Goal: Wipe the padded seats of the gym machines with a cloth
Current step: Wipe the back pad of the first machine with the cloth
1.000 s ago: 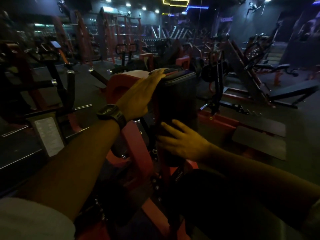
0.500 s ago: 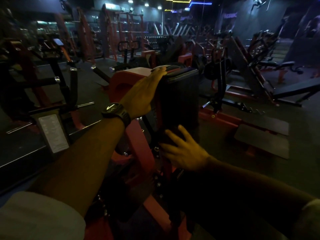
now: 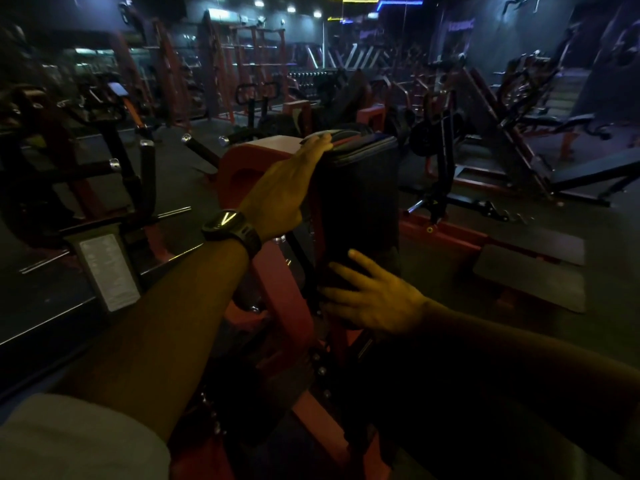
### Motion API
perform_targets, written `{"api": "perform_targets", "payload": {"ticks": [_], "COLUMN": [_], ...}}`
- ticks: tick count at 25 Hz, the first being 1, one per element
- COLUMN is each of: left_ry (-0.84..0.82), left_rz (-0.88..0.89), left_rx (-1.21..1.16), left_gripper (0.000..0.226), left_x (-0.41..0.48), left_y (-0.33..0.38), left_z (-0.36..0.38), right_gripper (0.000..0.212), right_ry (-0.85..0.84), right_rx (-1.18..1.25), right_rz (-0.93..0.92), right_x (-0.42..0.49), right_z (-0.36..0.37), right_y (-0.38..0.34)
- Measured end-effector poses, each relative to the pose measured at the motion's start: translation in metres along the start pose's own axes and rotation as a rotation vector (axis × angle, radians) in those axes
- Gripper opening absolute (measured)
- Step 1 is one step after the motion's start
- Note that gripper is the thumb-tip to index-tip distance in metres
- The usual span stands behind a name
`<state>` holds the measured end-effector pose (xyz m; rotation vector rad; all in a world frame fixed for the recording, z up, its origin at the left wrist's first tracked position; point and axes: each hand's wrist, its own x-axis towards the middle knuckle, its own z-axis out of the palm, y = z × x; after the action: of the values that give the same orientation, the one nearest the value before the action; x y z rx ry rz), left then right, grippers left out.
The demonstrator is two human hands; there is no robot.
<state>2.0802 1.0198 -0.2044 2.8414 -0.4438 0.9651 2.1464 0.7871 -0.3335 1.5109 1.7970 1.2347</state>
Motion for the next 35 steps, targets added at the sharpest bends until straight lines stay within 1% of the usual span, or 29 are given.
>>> {"api": "perform_targets", "payload": {"ticks": [1, 3, 4, 6, 7, 8, 10, 11, 12, 14, 15, 17, 18, 19, 20, 21, 22, 23, 24, 26, 27, 28, 29, 30, 31, 32, 33, 34, 35], "left_ry": [0.001, 0.001, -0.015, -0.039, -0.040, -0.034, -0.019, -0.018, -0.011, 0.004, 0.005, -0.010, -0.018, -0.023, -0.025, -0.022, -0.015, -0.014, -0.022, -0.038, -0.043, -0.047, -0.048, -0.044, -0.038, -0.024, -0.012, 0.001, 0.018], "left_rz": [-0.010, 0.001, 0.001, -0.024, -0.037, -0.042, -0.034, -0.027, -0.024, -0.026, -0.030, -0.045, -0.051, -0.043, -0.025, -0.010, -0.005, -0.005, 0.000, 0.015, 0.016, 0.013, 0.010, 0.005, -0.001, -0.012, -0.024, -0.029, -0.023], "left_rx": [-0.009, 0.002, 0.004, -0.008, -0.011, -0.008, -0.015, -0.027, -0.039, -0.049, -0.040, -0.009, 0.001, 0.002, -0.012, -0.039, -0.065, -0.083, -0.084, -0.060, -0.061, -0.071, -0.086, -0.097, -0.102, -0.098, -0.088, -0.068, -0.041], "left_gripper": [0.109, 0.109, 0.109, 0.107, 0.107, 0.106, 0.103, 0.100, 0.095, 0.089, 0.092, 0.104, 0.106, 0.106, 0.104, 0.103, 0.102, 0.102, 0.102, 0.102, 0.103, 0.105, 0.106, 0.104, 0.101, 0.097, 0.095, 0.096, 0.099], "left_x": [-0.001, -0.002, -0.002, -0.002, -0.002, -0.002, -0.002, -0.002, -0.002, -0.001, -0.001, -0.001, -0.001, -0.002, -0.001, -0.001, -0.001, 0.000, 0.000, -0.001, -0.001, -0.002, -0.002, -0.002, -0.003, -0.002, -0.002, -0.004, -0.007], "left_y": [-0.001, -0.002, 0.000, 0.001, 0.002, 0.002, 0.003, 0.004, 0.004, 0.004, 0.005, 0.004, 0.003, 0.001, 0.000, -0.002, -0.004, -0.006, -0.007, -0.009, -0.008, -0.008, -0.008, -0.008, -0.006, -0.004, -0.002, 0.000, 0.002], "left_z": [0.002, 0.003, 0.001, -0.001, -0.002, -0.003, -0.002, -0.001, 0.000, 0.000, -0.001, -0.002, -0.002, -0.001, -0.002, -0.003, -0.005, -0.006, -0.008, -0.010, -0.011, -0.010, -0.007, -0.005, -0.004, -0.003, -0.002, -0.002, -0.002], "right_gripper": [0.037, 0.049, 0.048, 0.037, 0.036, 0.037, 0.037, 0.037, 0.036, 0.034, 0.036, 0.040, 0.041, 0.041, 0.039, 0.037, 0.037, 0.038, 0.037, 0.037, 0.040, 0.043, 0.044, 0.043, 0.041, 0.039, 0.038, 0.039, 0.043], "right_ry": [-0.026, -0.093, -0.134, -0.190, -0.184, -0.133, 0.059, 0.139, 0.201, 0.239, 0.227, 0.179, 0.153, 0.165, 0.223, 0.293, 0.344, 0.382, 0.397, 0.387, 0.363, 0.379, 0.423, 0.462, 0.480, 0.489, 0.454, 0.400, 0.378], "right_rx": [0.004, -0.047, -0.064, -0.023, -0.007, -0.009, -0.011, 0.026, 0.042, 0.081, 0.093, 0.086, 0.077, 0.064, 0.059, 0.059, 0.086, 0.122, 0.134, 0.068, 0.057, 0.068, 0.138, 0.212, 0.251, 0.234, 0.217, 0.212, 0.228], "right_rz": [-0.039, -0.172, -0.232, -0.318, -0.334, -0.334, -0.239, -0.136, -0.021, 0.178, 0.184, 0.006, -0.078, -0.086, -0.008, 0.139, 0.293, 0.403, 0.410, 0.238, 0.204, 0.263, 0.400, 0.534, 0.605, 0.575, 0.497, 0.441, 0.439], "right_x": [-0.002, -0.008, -0.011, -0.011, -0.009, -0.006, 0.002, 0.004, 0.006, 0.011, 0.012, 0.010, 0.009, 0.011, 0.018, 0.025, 0.032, 0.037, 0.040, 0.033, 0.030, 0.031, 0.035, 0.041, 0.045, 0.045, 0.035, 0.022, 0.010], "right_z": [0.001, 0.003, 0.003, 0.001, 0.000, 0.001, 0.000, -0.003, -0.007, -0.011, -0.010, -0.010, -0.013, -0.017, -0.021, -0.024, -0.029, -0.030, -0.027, -0.022, -0.023, -0.021, -0.021, -0.024, -0.021, -0.014, -0.007, -0.002, 0.001], "right_y": [-0.009, -0.033, -0.038, -0.033, -0.028, -0.020, 0.015, 0.038, 0.056, 0.062, 0.049, 0.027, 0.037, 0.058, 0.082, 0.101, 0.110, 0.107, 0.096, 0.084, 0.094, 0.105, 0.109, 0.101, 0.080, 0.053, 0.030, 0.016, 0.013]}}
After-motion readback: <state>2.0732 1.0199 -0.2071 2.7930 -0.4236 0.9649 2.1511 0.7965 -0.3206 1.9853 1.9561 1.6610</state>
